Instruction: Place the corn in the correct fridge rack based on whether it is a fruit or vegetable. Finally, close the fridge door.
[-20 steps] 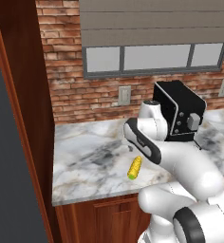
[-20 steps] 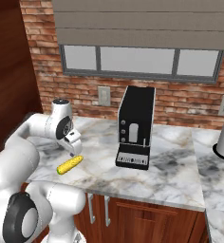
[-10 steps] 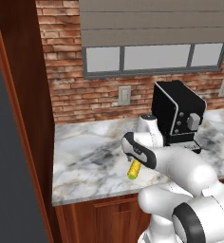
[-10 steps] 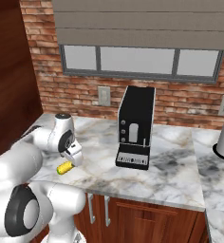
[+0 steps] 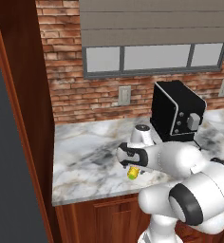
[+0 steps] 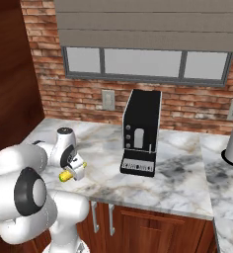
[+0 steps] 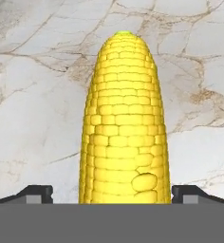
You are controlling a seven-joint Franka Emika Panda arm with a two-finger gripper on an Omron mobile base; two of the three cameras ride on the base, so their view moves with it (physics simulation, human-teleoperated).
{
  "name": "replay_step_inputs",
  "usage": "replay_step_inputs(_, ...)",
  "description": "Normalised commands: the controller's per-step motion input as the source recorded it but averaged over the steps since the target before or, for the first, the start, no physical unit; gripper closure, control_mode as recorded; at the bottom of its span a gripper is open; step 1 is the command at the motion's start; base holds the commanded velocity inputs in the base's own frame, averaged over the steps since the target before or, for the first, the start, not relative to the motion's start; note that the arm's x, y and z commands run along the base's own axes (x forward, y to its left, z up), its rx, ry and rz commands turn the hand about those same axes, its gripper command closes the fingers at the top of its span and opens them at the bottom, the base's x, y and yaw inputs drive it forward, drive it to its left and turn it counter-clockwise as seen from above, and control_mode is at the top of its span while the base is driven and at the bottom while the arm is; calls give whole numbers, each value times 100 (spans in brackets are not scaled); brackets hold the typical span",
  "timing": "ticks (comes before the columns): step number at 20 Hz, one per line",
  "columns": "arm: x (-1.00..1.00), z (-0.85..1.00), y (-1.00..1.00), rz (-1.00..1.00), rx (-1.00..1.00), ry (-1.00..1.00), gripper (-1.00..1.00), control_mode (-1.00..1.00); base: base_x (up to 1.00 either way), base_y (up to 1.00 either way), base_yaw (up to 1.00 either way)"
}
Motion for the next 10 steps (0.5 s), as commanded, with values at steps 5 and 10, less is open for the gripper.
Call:
replay_step_inputs(5,5,-49,4,0,0,1,100,-100,0,0,0)
replay_step_inputs(10,-13,-9,-3,-1,0,-3,100,-100,0,0,0)
